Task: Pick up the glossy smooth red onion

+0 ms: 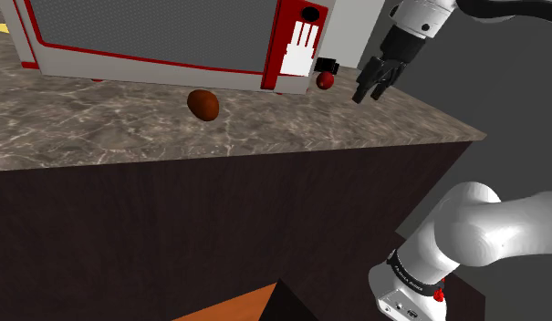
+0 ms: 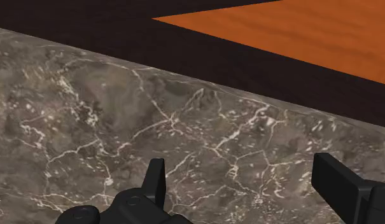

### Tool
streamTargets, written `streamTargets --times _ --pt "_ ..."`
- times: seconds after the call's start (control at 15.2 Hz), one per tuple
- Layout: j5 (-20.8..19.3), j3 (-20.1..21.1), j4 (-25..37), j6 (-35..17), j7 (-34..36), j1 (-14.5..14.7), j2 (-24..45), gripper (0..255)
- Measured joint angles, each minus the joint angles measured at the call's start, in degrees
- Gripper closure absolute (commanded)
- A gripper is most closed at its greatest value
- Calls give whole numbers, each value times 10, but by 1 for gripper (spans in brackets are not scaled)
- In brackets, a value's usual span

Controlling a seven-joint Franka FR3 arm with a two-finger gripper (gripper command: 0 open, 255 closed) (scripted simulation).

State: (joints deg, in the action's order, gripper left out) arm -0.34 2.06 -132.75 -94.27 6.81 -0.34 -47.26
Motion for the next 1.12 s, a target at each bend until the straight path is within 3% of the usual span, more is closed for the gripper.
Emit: streamTargets --times 0.2,1.12 --pt "3 -1 4 -19 16 -9 18 0" --pt "31 -31 136 -178 181 -94 253 0"
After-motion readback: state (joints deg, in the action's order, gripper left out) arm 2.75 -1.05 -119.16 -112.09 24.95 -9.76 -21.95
